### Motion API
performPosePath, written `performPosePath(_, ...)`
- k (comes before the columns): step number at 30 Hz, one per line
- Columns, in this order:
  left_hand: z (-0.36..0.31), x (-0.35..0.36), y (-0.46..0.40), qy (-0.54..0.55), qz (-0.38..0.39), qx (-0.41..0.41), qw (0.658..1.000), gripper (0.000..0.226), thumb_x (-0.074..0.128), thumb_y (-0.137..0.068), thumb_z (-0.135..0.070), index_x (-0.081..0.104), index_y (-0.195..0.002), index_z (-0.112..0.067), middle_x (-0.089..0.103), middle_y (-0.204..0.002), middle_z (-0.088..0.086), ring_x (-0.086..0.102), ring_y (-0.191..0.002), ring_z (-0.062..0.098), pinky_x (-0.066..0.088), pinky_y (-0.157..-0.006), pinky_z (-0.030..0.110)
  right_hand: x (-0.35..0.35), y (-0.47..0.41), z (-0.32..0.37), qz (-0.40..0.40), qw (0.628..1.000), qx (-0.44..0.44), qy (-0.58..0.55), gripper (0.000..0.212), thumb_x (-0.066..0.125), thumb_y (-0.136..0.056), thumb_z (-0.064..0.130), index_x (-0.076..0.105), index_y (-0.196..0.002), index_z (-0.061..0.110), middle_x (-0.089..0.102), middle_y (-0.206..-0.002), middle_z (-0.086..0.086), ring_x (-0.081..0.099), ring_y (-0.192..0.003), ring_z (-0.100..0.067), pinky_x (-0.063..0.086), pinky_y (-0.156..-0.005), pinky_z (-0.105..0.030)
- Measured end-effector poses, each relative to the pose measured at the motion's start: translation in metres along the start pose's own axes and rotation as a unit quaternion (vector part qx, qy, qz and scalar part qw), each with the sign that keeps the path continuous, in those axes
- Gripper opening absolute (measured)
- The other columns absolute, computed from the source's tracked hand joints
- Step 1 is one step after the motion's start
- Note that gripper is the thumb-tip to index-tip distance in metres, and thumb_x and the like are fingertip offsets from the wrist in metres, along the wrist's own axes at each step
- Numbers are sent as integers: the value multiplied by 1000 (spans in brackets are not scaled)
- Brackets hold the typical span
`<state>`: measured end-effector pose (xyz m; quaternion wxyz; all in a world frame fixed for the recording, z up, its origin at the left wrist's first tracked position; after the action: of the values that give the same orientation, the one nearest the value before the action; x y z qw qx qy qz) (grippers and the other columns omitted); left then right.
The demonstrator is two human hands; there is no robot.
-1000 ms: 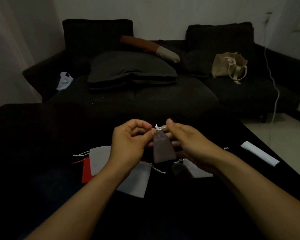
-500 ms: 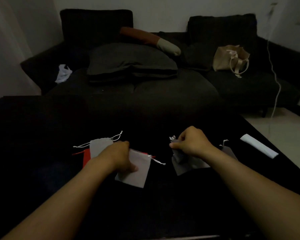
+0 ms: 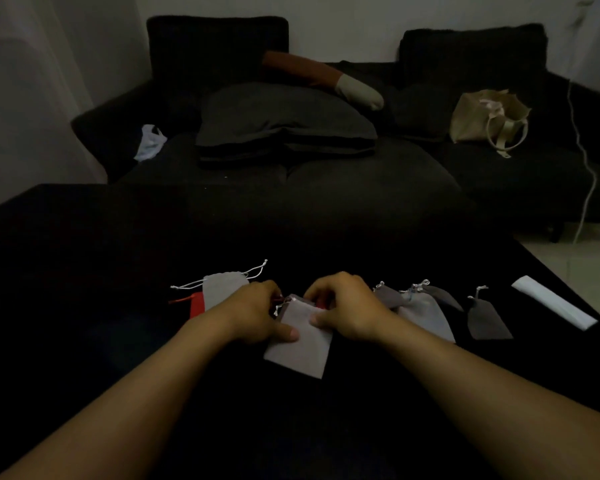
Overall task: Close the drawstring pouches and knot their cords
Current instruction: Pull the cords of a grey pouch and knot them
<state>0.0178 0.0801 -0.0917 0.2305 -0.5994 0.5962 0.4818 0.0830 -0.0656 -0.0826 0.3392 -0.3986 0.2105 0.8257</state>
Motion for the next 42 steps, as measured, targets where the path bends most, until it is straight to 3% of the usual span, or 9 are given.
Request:
performPosePath(4, 4, 5, 3, 38, 36, 14, 999, 69, 82, -77, -28, 46, -137, -25, 58, -127, 1, 59, -108, 16, 52, -93, 31, 4, -5, 8, 16, 995, -44, -87, 27, 82, -70, 3, 75, -87, 22, 73, -83, 3, 68, -75, -7, 57, -72, -20)
performPosePath(9, 7, -20, 10, 43, -92, 39, 994, 30, 87, -70, -20, 64, -89, -22, 63, -82, -8, 58, -73, 3, 44, -62, 15, 7, -8, 13, -28, 988, -56, -140, 24, 79, -72, -1, 72, -83, 19, 73, -87, -2, 71, -83, -14, 60, -80, -34)
performPosePath(12, 9, -33, 18, 47, -126, 41, 990, 25, 88, -69, -25, 70, -86, -21, 68, -87, -6, 64, -82, 7, 53, -75, 23, 10, -12, 19, -13, 984, -60, -166, 25, 84, -68, 3, 70, -86, 14, 72, -87, -7, 70, -82, -17, 60, -81, -37)
performPosePath(15, 8, -34, 21, 45, -120, 41, 991, 21, 87, -70, -28, 68, -80, -28, 68, -86, -7, 65, -82, 4, 53, -72, 23, 9, -10, 22, 4, 976, -53, -212, 23, 85, -72, 11, 74, -92, 10, 73, -87, -3, 69, -80, -12, 58, -75, -23)
performPosePath(22, 6, -32, 22, 70, -99, 41, 992, 51, 89, -66, -10, 61, -107, -21, 61, -97, -8, 62, -87, 7, 48, -65, 14, 5, -14, 18, -38, 951, -8, -307, 20, 75, -80, -4, 72, -97, 6, 70, -78, -2, 67, -69, -3, 52, -65, -13)
performPosePath(25, 6, -31, 21, 96, -100, 42, 989, 47, 87, -67, -7, 60, -100, -26, 63, -94, -9, 62, -79, 1, 48, -61, 12, 11, -17, 15, 26, 972, -5, -233, 33, 78, -81, 10, 69, -112, 14, 69, -97, 1, 67, -87, -6, 54, -76, -16)
performPosePath(29, 4, -31, 20, 109, -119, 58, 985, 41, 85, -69, -5, 60, -87, -32, 66, -88, -8, 63, -70, 2, 46, -56, 12, 17, -16, 11, 36, 969, -9, -245, 23, 77, -82, 13, 74, -103, 5, 74, -101, -15, 67, -87, -13, 55, -81, -26)
performPosePath(35, 1, -34, 22, 160, -74, 39, 984, 63, 83, -72, -2, 55, -124, -25, 58, -115, -5, 67, -85, 11, 59, -67, 23, 11, -11, 3, 42, 927, 78, -365, 18, 79, -79, 9, 76, -95, 2, 75, -95, -15, 69, -81, -17, 58, -76, -26)
performPosePath(42, 2, -29, 19, 114, -78, 53, 989, 40, 85, -73, -15, 62, -103, -26, 67, -103, -3, 64, -78, 4, 55, -68, 19, 19, -13, 9, 30, 904, 94, -416, 6, 65, -91, 7, 68, -86, 6, 67, -82, -10, 64, -70, -13, 54, -63, -21)
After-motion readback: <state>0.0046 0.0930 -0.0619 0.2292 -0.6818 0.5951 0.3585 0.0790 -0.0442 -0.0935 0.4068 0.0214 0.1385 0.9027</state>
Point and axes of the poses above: each hand's wrist, its own y-axis away from the middle knuckle, its own x-axis out of the palm, z = x × y, the point moved 6 cm from there along -y, towards the middle knuckle
